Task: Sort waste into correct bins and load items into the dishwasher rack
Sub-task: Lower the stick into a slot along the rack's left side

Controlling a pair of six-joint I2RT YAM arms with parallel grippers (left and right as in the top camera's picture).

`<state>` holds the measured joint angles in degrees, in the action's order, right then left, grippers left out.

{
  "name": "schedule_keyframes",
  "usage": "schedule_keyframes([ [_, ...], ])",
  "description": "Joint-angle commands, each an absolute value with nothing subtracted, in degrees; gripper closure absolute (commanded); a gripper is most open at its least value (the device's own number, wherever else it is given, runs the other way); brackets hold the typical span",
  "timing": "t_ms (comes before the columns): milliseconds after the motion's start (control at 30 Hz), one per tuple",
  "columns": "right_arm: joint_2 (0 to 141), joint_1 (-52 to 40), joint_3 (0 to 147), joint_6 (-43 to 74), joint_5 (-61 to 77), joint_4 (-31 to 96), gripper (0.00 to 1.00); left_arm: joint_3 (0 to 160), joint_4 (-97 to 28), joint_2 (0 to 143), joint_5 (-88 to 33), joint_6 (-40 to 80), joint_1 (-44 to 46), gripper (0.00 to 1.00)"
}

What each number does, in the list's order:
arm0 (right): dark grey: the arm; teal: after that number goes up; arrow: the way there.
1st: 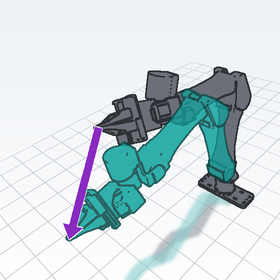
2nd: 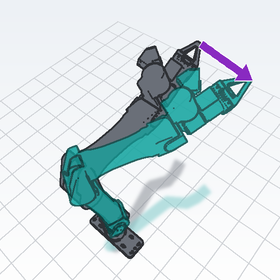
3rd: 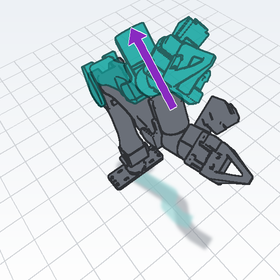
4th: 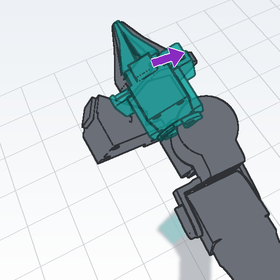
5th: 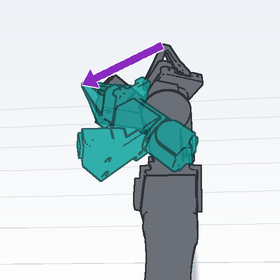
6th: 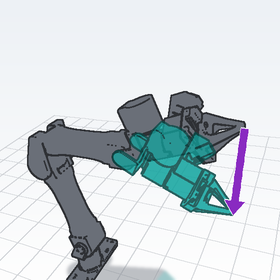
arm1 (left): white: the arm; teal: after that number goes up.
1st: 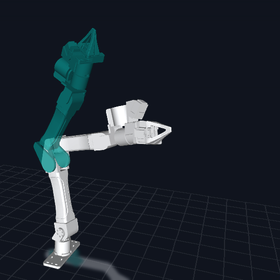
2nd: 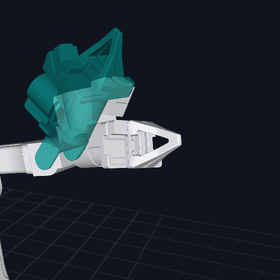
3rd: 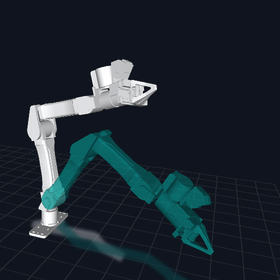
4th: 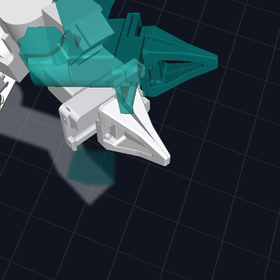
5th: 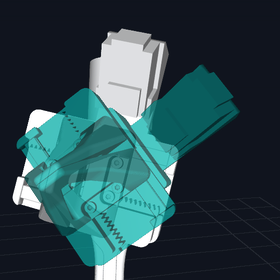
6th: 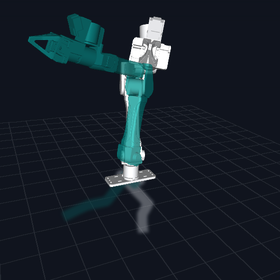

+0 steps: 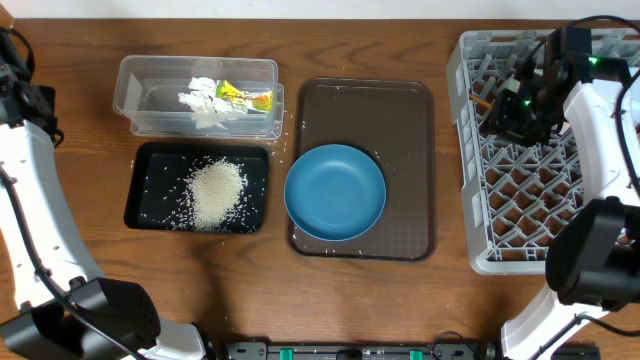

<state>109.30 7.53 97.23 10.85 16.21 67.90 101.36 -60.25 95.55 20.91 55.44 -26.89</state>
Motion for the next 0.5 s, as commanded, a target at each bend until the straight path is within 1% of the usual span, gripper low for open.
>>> schedule_keyframes([
  [0,105.6,7.1,97.1,10.5,12.7,67.7,0.60,101.5,-60.6,95.6,21.4,54.9,-27.0,0.08],
  [200,105.1,7.6,97.1,13.2,1.3,66.5,0.40,101.5,-60.6,95.6,21.4,54.9,-27.0,0.08],
  [367,105.6,9.1,97.1,5.8,1.0,63.2,0.40,101.5,-60.6,95.6,21.5,54.9,-27.0,0.08],
  [467,106.0,9.5,97.1,-3.7,3.4,61.0,0.41,101.5,-60.6,95.6,21.4,54.9,-27.0,0.08],
])
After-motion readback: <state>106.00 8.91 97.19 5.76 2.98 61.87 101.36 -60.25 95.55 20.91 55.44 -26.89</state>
